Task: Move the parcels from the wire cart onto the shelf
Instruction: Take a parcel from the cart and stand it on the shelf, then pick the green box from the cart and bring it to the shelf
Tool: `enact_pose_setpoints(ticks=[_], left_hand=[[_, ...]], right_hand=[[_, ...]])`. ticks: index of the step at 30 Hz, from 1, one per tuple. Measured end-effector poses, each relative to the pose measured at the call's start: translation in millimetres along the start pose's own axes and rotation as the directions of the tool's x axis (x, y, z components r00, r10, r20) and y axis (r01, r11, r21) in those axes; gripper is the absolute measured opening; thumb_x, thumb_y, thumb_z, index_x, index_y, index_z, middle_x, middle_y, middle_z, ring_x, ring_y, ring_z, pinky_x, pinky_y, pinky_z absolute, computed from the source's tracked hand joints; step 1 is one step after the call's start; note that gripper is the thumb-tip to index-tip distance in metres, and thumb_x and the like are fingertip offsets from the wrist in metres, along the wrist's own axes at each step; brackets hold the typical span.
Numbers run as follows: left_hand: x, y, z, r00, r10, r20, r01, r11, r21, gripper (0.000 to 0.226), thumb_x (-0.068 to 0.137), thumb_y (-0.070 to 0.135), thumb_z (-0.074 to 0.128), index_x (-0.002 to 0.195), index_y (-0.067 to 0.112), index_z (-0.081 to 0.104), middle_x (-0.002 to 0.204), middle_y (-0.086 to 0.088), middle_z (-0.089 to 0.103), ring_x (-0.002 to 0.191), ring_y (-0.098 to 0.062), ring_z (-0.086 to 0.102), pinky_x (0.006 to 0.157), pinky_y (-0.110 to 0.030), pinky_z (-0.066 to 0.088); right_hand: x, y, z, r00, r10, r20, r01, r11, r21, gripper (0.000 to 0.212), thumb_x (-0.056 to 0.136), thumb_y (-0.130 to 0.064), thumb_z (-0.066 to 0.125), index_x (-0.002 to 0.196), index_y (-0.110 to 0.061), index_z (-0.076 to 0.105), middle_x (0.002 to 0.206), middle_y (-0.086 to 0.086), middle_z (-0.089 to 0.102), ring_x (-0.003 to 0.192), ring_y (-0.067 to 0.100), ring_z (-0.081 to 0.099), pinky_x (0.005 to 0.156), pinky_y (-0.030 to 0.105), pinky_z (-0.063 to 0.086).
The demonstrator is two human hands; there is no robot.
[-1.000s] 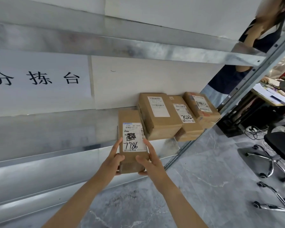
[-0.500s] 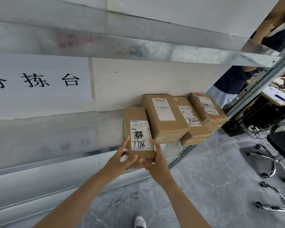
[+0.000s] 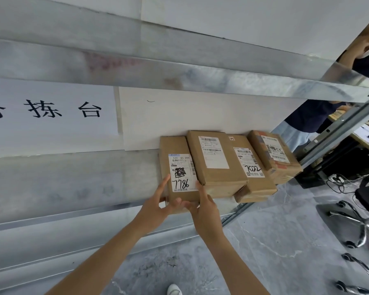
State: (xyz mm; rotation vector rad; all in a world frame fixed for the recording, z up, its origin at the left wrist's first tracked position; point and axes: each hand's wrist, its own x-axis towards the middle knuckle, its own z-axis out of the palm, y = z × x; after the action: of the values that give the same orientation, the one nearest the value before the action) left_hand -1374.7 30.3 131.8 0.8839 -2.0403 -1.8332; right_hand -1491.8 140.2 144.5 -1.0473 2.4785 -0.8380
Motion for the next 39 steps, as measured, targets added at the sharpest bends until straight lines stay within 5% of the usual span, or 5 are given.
enact_pose_setpoints(ticks=[10, 21, 28, 35, 39], left_hand=[[3, 6, 1, 0.999, -0.001, -0.041, 0.006, 0.994, 0.108, 0.08, 0.075, 0.059, 0.062, 0.131, 0.068, 0.006, 0.106, 0.027, 0.061, 0.09, 0.006, 0.062, 0.076, -0.007, 0.043], [-12, 22, -19, 0.976, 0.024, -0.218, 0.064, 0.921, 0.384, 0.085, 0.056, 0.091, 0.041, 0.132, 0.054, 0.033, 0.099, 0.017, 0.062, 0.079, 0.001, 0.063, 0.078, -0.022, 0.054], [-70, 7, -48, 0.701, 0.329, -0.633, 0.386, 0.572, 0.724, 0.056, 0.081, 0.05, 0.039, 0.123, 0.018, 0.058, 0.118, -0.007, 0.062, 0.105, -0.031, 0.06, 0.087, -0.043, 0.049], [-162, -22, -60, 0.421, 0.19, -0.887, 0.794, 0.395, 0.462, 0.072, 0.057, 0.028, 0.085, 0.122, 0.012, 0.057, 0.125, -0.021, 0.052, 0.114, -0.033, 0.035, 0.089, -0.068, 0.035], [-213, -27, -61, 0.278, 0.029, -0.96, 0.878, 0.397, 0.266, 0.078, 0.072, 0.039, 0.074, 0.14, 0.019, 0.041, 0.142, -0.015, 0.038, 0.131, -0.039, 0.031, 0.106, -0.063, 0.017]], right_hand=[[-1, -19, -24, 0.988, -0.146, -0.055, 0.139, 0.983, -0.121, 0.025, 0.092, -0.035, 0.059, 0.112, -0.021, 0.061, 0.095, -0.002, 0.068, 0.071, 0.013, 0.057, 0.061, 0.024, 0.044], [38, -57, -40, 0.888, -0.455, 0.065, 0.449, 0.889, 0.089, 0.014, 0.089, -0.012, 0.057, 0.095, -0.018, 0.069, 0.082, -0.004, 0.068, 0.063, 0.005, 0.057, 0.059, 0.014, 0.046], [50, -87, -25, 0.726, -0.651, 0.222, 0.629, 0.759, 0.168, 0.019, 0.09, -0.015, 0.059, 0.107, -0.018, 0.066, 0.09, 0.003, 0.062, 0.072, 0.011, 0.057, 0.069, 0.033, 0.051], [18, -131, 9, 0.513, -0.766, 0.387, 0.701, 0.634, 0.327, 0.03, 0.09, -0.016, 0.061, 0.12, -0.018, 0.059, 0.107, -0.002, 0.056, 0.091, 0.01, 0.054, 0.076, 0.015, 0.041], [-19, -154, 39, 0.343, -0.819, 0.46, 0.788, 0.517, 0.334, 0.054, 0.087, -0.027, 0.064, 0.138, -0.023, 0.045, 0.138, 0.001, 0.046, 0.123, 0.02, 0.044, 0.098, 0.031, 0.042]])
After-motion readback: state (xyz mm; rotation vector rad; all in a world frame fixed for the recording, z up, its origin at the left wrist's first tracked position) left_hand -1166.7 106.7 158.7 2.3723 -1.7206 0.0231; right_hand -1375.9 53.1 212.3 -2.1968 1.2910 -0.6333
